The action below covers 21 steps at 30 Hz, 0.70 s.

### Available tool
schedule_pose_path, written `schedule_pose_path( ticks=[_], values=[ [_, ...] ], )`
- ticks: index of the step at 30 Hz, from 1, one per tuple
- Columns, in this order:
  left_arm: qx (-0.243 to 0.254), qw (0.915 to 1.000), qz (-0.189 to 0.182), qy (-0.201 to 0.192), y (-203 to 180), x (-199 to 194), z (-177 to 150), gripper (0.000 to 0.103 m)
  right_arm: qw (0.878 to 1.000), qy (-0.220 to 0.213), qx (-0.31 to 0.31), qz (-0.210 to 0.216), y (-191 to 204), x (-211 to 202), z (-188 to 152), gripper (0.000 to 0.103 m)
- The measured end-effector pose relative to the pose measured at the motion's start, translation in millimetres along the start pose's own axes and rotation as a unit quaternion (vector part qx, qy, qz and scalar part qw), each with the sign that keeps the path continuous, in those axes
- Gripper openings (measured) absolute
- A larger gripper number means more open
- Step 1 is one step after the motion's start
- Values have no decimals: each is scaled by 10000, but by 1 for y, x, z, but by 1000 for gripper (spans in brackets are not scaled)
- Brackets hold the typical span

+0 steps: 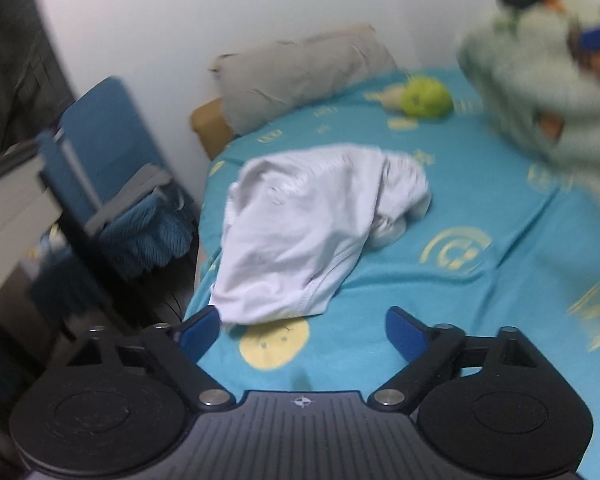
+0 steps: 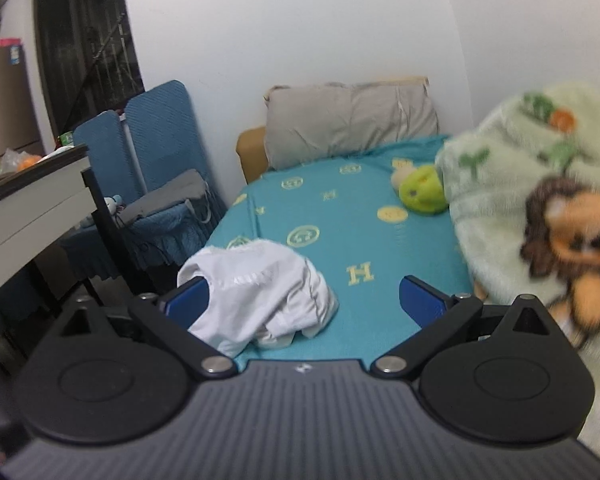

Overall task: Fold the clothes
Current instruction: 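Move both grippers toward the crumpled white T-shirt on the bed, then grasp the white T-shirt edge with the left gripper and lift it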

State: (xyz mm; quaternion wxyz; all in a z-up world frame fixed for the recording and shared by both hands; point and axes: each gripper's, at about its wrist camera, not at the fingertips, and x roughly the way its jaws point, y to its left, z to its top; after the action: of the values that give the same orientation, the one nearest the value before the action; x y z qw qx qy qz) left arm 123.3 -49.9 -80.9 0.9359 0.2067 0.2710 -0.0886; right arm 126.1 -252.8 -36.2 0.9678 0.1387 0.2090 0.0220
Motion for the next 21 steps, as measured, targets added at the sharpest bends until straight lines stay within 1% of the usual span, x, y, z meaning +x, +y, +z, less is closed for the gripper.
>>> schedule_pose_path(
  ticks=[1, 3, 5, 6, 8, 11, 12, 13, 14, 15, 16, 19, 21],
  values=[
    [55, 10000, 2, 6, 0, 12, -2, 78, 10000, 60, 0, 14, -1, 5, -4, 103],
    [164, 9999, 5, 19, 1, 35, -5, 71, 9999, 165, -14, 28, -4, 15, -13, 103],
    [274, 9996, 8, 31, 2, 59, -8, 68, 9995, 300, 27, -8, -7, 27, -20, 103],
    [329, 9995, 10, 37, 2, 71, -9, 63, 9993, 374, 66, -22, -9, 33, -23, 103],
    [451, 9990, 7, 35, 2, 90, -12, 61, 9987, 494, 146, -38, -12, 46, -29, 103],
    [691, 9976, -27, -38, -4, 100, -12, 60, 9977, 652, 153, -100, -15, 66, -38, 103],
    [771, 9970, -38, -62, -6, 103, -12, 55, 9972, 732, 137, -115, -16, 72, -41, 103],
    [852, 9963, -49, -87, -8, 106, -12, 41, 9966, 801, 124, -128, -16, 77, -45, 103],
    [798, 9968, -59, -86, -8, 109, -10, 32, 9962, 854, 116, -138, -16, 80, -47, 103],
    [602, 9981, -69, -58, -4, 111, -7, 18, 9957, 903, 109, -146, -17, 83, -50, 103],
    [424, 9990, -107, -59, 0, 110, -3, 15, 9956, 917, 110, -154, -18, 85, -51, 103],
    [-48, 9994, -318, -150, 13, 99, 11, 10, 9962, 844, 56, -200, -19, 85, -52, 103],
    [-372, 9976, -460, -349, 22, 82, 22, 10, 9968, 769, -2, -222, -18, 82, -52, 103]
  ],
)
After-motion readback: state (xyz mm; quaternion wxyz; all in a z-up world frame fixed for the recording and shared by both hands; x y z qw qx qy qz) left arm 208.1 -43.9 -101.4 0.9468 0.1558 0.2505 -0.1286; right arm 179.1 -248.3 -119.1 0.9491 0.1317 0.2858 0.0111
